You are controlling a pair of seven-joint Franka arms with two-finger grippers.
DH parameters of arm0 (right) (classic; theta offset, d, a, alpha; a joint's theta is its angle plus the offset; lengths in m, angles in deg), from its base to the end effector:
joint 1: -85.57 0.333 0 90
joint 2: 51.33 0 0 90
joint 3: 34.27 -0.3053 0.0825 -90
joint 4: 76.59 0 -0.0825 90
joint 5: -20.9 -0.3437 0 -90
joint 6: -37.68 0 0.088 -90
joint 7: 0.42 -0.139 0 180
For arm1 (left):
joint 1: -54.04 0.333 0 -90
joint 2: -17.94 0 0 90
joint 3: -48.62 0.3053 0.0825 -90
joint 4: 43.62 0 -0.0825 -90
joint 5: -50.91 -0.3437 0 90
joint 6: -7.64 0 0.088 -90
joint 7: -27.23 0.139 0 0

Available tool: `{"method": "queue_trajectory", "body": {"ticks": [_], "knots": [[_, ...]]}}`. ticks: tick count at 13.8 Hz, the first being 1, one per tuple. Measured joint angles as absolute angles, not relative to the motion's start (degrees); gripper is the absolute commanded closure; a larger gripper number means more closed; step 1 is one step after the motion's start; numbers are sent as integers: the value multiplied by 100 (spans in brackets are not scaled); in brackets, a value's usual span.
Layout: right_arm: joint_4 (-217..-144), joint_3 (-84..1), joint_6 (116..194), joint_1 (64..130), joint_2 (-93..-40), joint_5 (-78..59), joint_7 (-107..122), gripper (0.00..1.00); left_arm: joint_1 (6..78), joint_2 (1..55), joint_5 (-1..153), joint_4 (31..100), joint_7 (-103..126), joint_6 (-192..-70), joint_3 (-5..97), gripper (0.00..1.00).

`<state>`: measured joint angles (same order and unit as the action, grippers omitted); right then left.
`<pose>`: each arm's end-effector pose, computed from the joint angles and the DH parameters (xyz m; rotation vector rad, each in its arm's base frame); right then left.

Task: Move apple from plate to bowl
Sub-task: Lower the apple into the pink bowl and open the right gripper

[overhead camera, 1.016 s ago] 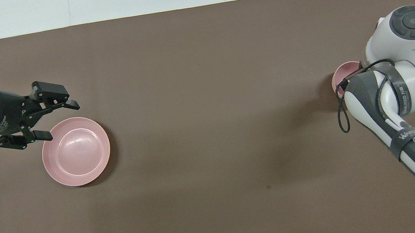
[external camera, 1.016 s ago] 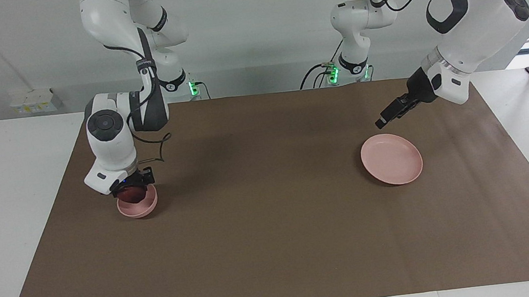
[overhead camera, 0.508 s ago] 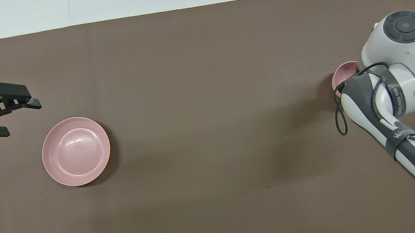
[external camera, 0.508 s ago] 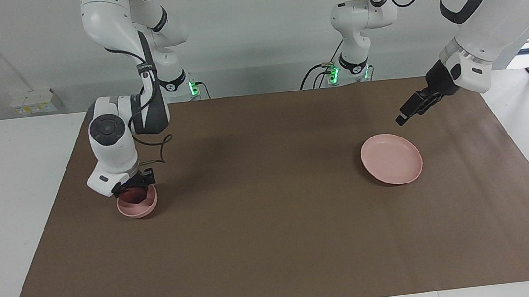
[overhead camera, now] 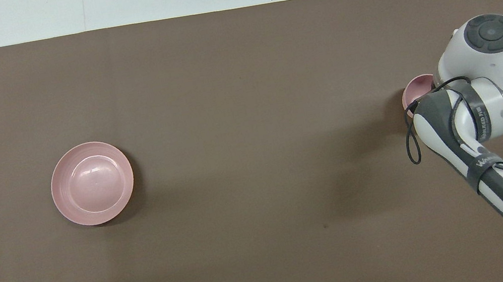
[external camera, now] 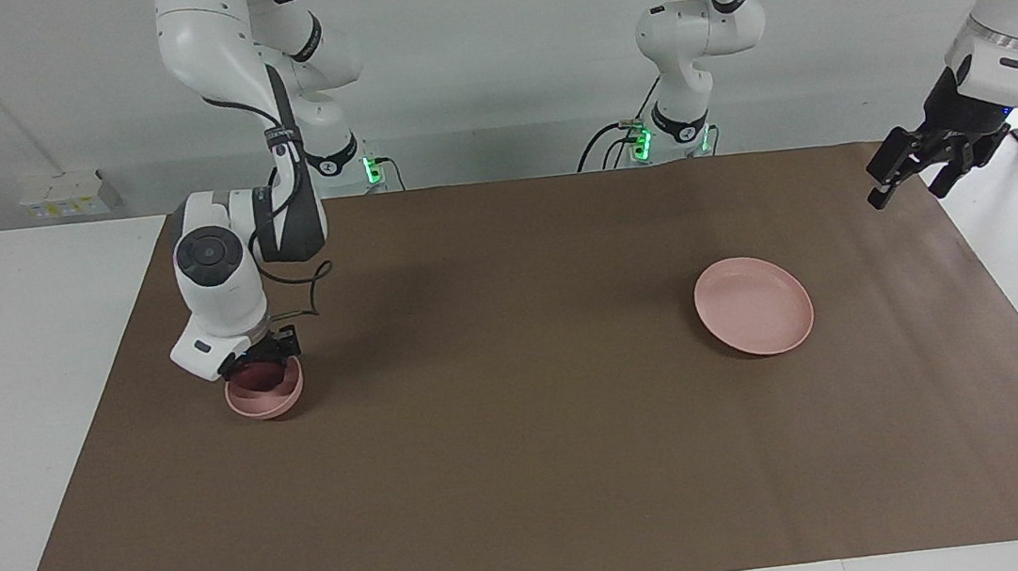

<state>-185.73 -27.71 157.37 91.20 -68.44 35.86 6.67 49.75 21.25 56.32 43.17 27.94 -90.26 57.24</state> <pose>0.5675 -0.0267 0.3195 2.8679 0.3656 -0.1908 0.5492 0.0273 0.5900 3.0528 0.1052 0.2148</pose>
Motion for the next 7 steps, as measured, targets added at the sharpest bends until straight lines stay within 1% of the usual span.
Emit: {"method": "queue_trajectory", "body": {"ticks": [2,7], "knots": [[-18570,-2774,15738,9120,-6844,3586,667,0,4973,2079,5277,4127,2928,-8909,5735,0],[-18491,-2777,15737,9122,-6800,3574,667,0,4954,1992,5149,3722,2953,-7794,5701,0]]}}
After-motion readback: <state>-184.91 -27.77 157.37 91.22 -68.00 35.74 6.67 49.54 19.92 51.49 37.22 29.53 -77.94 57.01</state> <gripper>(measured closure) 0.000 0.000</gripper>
